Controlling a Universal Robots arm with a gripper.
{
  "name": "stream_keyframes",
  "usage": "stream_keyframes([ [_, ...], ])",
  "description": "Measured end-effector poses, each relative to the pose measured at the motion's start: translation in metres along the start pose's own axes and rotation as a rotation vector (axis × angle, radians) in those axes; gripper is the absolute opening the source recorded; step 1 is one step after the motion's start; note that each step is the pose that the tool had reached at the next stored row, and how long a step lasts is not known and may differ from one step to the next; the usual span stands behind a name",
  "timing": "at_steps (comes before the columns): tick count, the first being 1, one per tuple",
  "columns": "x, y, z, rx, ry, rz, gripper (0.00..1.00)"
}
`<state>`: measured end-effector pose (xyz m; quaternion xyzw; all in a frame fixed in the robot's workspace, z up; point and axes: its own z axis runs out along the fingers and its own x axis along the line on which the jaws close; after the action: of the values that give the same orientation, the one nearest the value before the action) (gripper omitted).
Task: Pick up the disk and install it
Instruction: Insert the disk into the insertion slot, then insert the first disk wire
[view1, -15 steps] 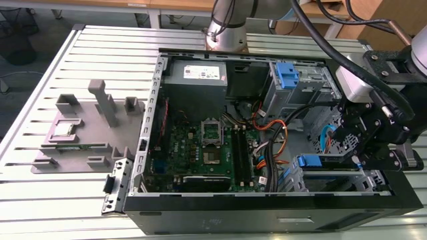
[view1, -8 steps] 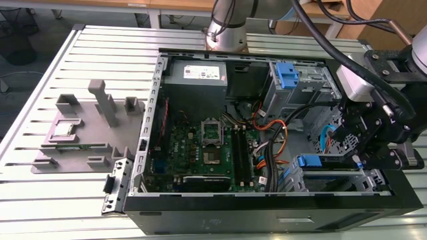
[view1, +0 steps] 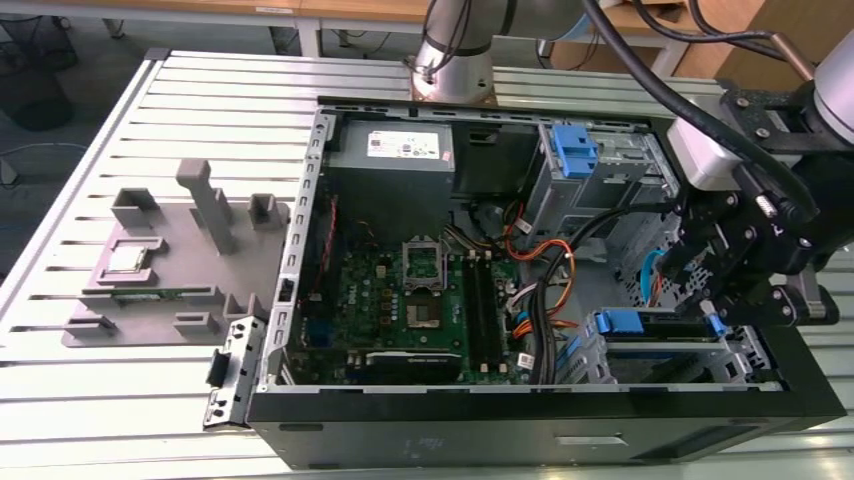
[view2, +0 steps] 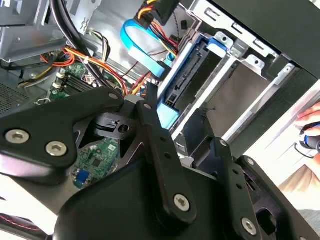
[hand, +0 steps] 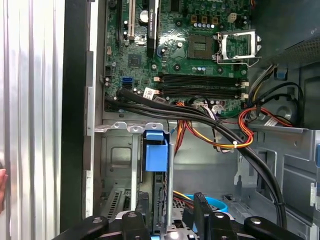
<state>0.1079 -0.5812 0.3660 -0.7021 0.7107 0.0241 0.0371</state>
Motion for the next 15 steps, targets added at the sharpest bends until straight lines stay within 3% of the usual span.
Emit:
stream_keyframes([
  [15,-0.0012,0.0,-0.0005,0.0,-0.0016,0.0,0.48],
])
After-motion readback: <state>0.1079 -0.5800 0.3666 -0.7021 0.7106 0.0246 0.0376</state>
